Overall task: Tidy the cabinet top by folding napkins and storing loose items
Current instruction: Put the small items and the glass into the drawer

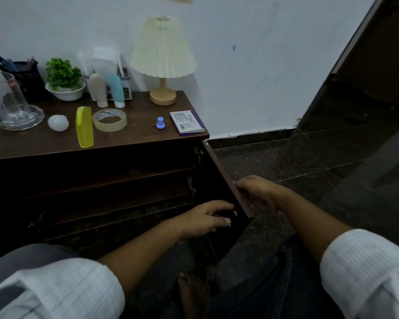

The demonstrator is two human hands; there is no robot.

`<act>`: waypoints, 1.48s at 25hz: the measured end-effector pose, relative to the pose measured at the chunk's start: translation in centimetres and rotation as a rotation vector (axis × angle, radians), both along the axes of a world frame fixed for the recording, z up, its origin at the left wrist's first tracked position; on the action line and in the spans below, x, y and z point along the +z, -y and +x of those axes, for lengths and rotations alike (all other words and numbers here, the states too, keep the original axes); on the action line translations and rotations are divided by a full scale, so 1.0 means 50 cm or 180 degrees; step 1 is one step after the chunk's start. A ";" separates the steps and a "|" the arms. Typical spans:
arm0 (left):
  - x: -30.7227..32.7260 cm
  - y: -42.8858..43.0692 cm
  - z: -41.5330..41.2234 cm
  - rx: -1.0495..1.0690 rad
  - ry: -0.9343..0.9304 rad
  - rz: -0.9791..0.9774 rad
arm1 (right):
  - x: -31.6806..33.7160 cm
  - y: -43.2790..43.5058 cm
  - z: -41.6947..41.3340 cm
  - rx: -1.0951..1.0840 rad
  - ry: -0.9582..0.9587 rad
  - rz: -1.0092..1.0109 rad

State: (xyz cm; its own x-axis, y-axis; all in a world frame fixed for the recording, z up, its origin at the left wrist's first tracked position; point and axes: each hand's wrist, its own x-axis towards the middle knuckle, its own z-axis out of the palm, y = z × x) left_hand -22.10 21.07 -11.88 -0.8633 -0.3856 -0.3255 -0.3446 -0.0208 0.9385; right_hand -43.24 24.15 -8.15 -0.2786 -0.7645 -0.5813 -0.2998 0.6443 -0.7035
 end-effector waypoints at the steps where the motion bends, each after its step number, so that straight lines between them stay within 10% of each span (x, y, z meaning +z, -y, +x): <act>1: -0.004 -0.002 -0.011 -0.0031 -0.0010 -0.0066 | 0.000 0.005 -0.002 -0.0111 -0.0002 -0.0159; 11: 0.008 0.028 -0.024 -0.0056 -0.0080 -0.0660 | 0.008 0.079 0.024 -0.0253 -0.0464 -0.0918; 20: 0.095 0.204 0.089 0.1716 -0.0104 -0.1351 | 0.054 0.238 0.079 -0.0013 -0.1917 -0.1799; 27: 0.118 0.369 0.087 0.2891 0.0483 -0.2816 | 0.049 0.384 0.126 0.0215 -0.3064 -0.1440; 37: 0.107 0.465 0.035 0.2822 0.1104 -0.3116 | 0.042 0.413 0.139 0.0374 -0.3462 -0.1598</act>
